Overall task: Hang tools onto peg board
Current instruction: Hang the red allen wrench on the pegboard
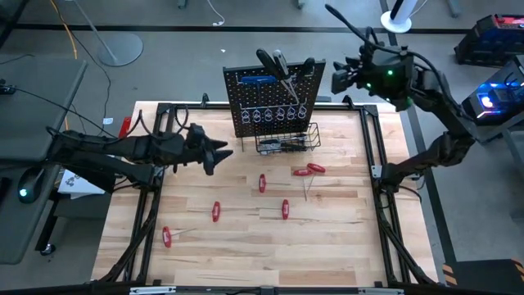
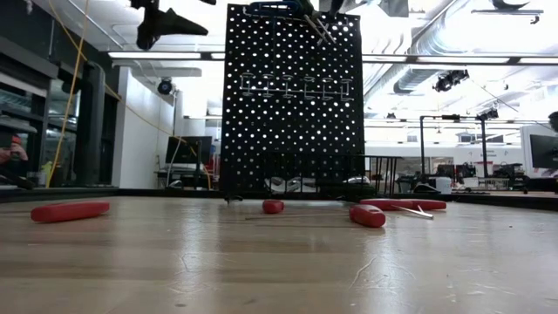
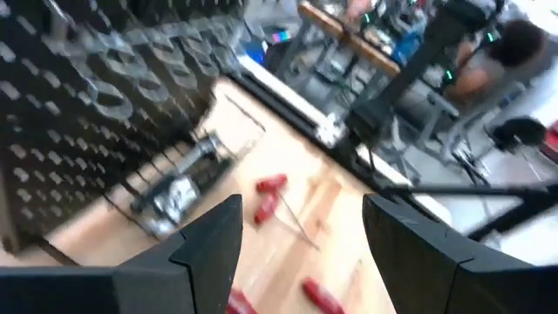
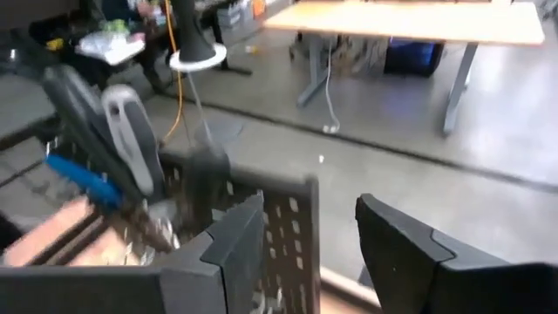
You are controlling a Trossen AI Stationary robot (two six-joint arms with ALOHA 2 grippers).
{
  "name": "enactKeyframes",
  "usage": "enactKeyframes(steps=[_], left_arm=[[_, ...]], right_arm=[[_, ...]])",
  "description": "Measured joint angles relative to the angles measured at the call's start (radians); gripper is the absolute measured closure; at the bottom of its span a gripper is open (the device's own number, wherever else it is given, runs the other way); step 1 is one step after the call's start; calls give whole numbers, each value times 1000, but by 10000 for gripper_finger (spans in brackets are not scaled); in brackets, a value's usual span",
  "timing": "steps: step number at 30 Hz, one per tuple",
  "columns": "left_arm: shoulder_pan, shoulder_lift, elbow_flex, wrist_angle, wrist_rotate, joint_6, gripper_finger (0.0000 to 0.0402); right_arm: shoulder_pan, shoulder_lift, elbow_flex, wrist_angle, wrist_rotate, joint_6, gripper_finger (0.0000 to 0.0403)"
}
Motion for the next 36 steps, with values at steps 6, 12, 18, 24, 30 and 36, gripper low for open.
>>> enactKeyframes(steps=[6, 12, 18, 24, 30, 36], left_arm=[[-140, 98, -35, -48, 171, -39, 172], [-318, 335, -51, -216, 456, -127, 172], [-463, 397, -49, -379, 556, -186, 172], [-496, 382, -49, -523, 304, -110, 172], [-411, 463, -49, -506, 252, 131, 189], [-374, 586, -49, -494, 268, 135, 228]], right_arm=[[29, -44, 0, -191, -81, 113, 226], [145, -42, 0, -418, -67, 257, 226], [258, -25, 0, -475, 31, 338, 226], [289, 11, 0, -469, 125, 338, 226], [289, 52, 0, -479, 113, 311, 226], [289, 60, 0, -479, 94, 311, 226]])
